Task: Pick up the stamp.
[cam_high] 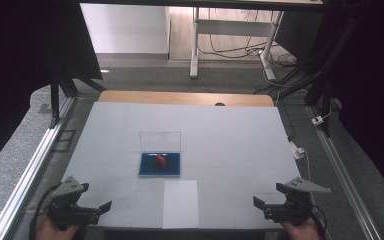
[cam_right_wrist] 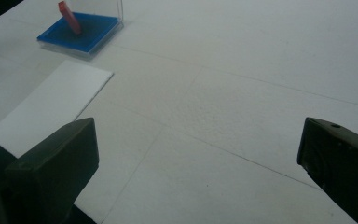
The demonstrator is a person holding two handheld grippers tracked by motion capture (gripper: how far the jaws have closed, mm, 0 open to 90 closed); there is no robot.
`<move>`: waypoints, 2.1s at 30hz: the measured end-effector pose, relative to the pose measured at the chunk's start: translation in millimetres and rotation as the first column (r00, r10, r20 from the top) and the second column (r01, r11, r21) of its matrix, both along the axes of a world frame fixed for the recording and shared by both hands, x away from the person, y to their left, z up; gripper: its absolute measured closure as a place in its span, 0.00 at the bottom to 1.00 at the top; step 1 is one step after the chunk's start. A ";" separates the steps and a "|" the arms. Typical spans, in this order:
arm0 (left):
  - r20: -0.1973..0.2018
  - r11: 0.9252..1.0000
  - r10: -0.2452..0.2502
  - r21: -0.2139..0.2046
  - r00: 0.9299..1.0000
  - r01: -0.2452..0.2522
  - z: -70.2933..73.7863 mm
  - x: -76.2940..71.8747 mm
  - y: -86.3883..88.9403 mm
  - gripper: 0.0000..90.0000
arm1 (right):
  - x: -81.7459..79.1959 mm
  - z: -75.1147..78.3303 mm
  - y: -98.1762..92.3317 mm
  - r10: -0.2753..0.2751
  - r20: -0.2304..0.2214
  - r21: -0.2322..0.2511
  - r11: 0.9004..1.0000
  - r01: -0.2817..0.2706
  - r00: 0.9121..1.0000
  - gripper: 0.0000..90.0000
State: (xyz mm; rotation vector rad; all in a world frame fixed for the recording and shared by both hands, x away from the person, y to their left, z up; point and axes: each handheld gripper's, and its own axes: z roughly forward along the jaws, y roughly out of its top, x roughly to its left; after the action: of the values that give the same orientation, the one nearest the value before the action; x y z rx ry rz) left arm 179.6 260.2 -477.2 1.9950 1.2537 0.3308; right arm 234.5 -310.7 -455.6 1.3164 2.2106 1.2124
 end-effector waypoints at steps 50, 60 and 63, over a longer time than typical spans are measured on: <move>0.041 0.998 -0.065 0.015 0.997 0.064 3.4 9.3 -13.5 0.00 | -0.5 -1.3 11.7 0.114 -0.013 -0.082 0.990 -0.115 0.993 0.00; 0.050 0.992 -0.124 0.000 0.991 0.124 -1.4 25.5 -27.9 0.00 | 0.0 -1.6 11.4 0.115 -0.015 -0.077 0.990 -0.116 0.993 0.00; 0.051 0.991 -0.133 0.001 0.990 0.133 -2.5 28.6 -30.6 0.00 | 0.1 -1.7 11.5 0.117 -0.017 -0.077 0.990 -0.118 0.993 0.00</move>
State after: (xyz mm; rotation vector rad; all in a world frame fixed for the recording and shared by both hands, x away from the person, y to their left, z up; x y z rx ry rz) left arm 208.2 229.6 -479.8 2.0433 1.0830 0.3125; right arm 234.6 -299.3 -457.3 1.1820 2.3482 1.1481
